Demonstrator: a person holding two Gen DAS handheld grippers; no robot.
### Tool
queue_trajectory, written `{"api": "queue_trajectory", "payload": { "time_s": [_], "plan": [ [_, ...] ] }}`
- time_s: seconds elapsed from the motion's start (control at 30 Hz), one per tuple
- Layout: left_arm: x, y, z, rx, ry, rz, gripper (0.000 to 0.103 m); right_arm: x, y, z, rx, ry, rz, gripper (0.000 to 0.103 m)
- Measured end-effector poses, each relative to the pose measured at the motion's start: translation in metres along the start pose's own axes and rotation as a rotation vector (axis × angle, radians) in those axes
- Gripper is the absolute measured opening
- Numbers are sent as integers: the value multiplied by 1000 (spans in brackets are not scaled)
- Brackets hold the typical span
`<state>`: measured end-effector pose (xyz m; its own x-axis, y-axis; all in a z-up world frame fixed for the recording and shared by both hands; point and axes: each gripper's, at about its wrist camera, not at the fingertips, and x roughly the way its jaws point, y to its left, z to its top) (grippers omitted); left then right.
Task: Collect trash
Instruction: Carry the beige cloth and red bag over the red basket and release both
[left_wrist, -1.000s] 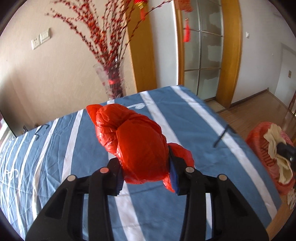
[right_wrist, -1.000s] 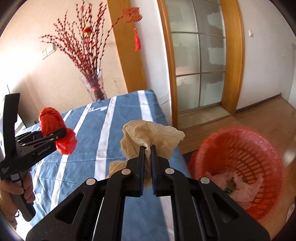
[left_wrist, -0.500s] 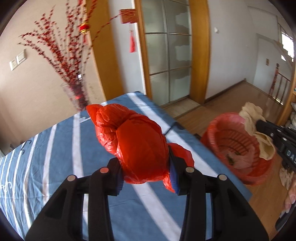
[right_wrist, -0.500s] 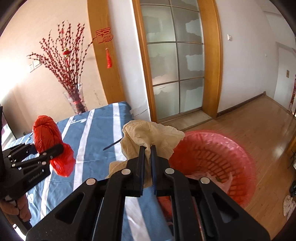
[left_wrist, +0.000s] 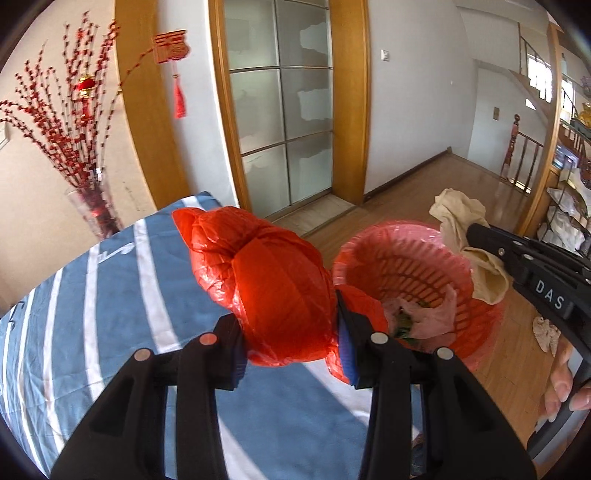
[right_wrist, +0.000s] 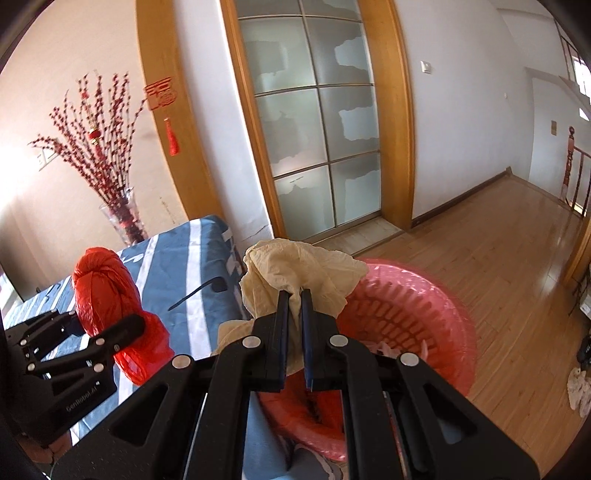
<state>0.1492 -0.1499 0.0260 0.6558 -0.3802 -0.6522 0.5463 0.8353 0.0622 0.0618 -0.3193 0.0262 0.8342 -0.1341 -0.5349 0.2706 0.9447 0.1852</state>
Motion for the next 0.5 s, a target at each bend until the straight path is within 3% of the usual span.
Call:
{"api": "queue_trajectory", "payload": {
  "time_s": [0.5],
  "plan": [
    [30,-45,12,7,27,-115,40,12,-57,-1,107,16,-27,7]
  ]
}}
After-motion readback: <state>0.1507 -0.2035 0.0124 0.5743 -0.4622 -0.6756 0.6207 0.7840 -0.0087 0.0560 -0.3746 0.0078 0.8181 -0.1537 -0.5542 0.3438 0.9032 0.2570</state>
